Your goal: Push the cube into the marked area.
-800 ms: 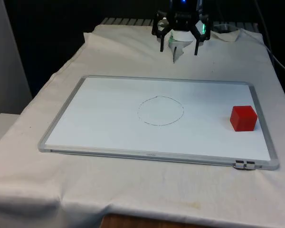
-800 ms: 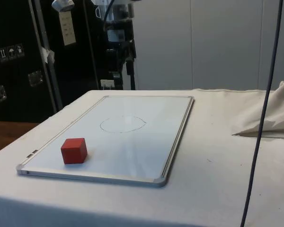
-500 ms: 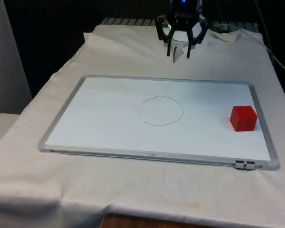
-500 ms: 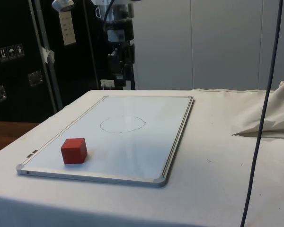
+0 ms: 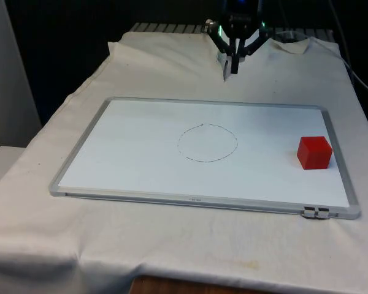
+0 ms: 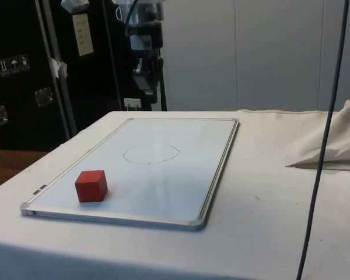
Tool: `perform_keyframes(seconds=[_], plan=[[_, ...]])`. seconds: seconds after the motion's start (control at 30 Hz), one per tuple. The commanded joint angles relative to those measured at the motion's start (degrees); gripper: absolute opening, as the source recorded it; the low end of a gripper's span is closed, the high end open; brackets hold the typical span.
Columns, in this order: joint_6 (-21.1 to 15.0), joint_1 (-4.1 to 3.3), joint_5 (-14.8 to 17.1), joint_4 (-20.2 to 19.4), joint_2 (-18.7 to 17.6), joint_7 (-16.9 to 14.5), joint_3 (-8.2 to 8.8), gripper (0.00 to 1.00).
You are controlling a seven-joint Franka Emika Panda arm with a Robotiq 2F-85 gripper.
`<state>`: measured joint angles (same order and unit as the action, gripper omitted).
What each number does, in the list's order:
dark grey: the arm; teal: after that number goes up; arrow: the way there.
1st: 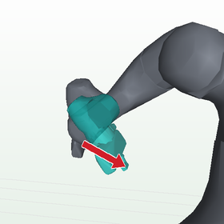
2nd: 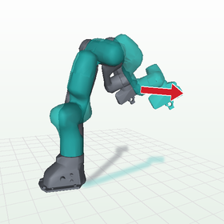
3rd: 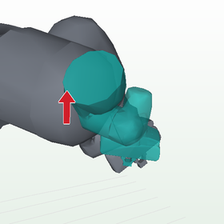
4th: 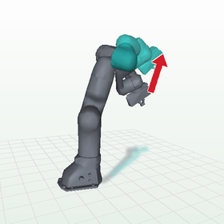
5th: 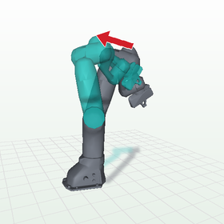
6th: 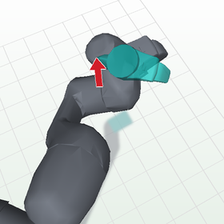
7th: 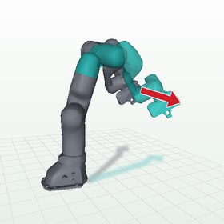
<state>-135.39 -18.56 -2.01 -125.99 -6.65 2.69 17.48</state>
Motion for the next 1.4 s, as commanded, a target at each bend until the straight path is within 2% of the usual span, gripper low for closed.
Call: perform_keyframes(seconds=[0.0, 0.2, 0.23, 0.33, 0.53, 0.57, 0.67, 0.83, 0.87, 0.97, 1.17, 1.2, 1.37], plan=[[0.4, -0.11, 0.6, 0.0, 0.3, 0.1, -0.29, 0.0], [0.3, -0.23, 2.1, 0.6, 0.1, 0.6, -1.72, 0.0], [0.0, 0.0, 1.5, 0.2, 0.3, 0.3, -1.43, 0.0], [0.3, -0.23, 2.3, 1.1, -0.2, 1.1, -2.41, 0.0], [0.3, -0.23, 2.6, 2.3, -1.2, 2.8, -4.35, 0.0], [0.0, -0.06, 2.1, 1.9, -0.9, 2.6, -4.18, 0.0], [0.3, -0.17, 3.2, 3.1, -1.7, 3.2, -5.39, 0.0], [0.2, -0.11, 4.9, 3.6, -2.1, 3.0, -6.25, 0.0], [0.0, -0.06, 4.0, 3.3, -1.9, 3.2, -5.96, 0.0], [0.1, -0.17, 6.2, 4.1, -2.5, 2.9, -6.99, 0.0], [0.0, -0.11, 7.3, 4.8, -3.1, 3.2, -8.08, 0.0], [0.0, -0.17, 8.4, 5.3, -3.6, 2.9, -8.42, 0.0], [-0.3, -0.17, 9.9, 6.5, -5.0, 3.0, -9.63, 0.0]])
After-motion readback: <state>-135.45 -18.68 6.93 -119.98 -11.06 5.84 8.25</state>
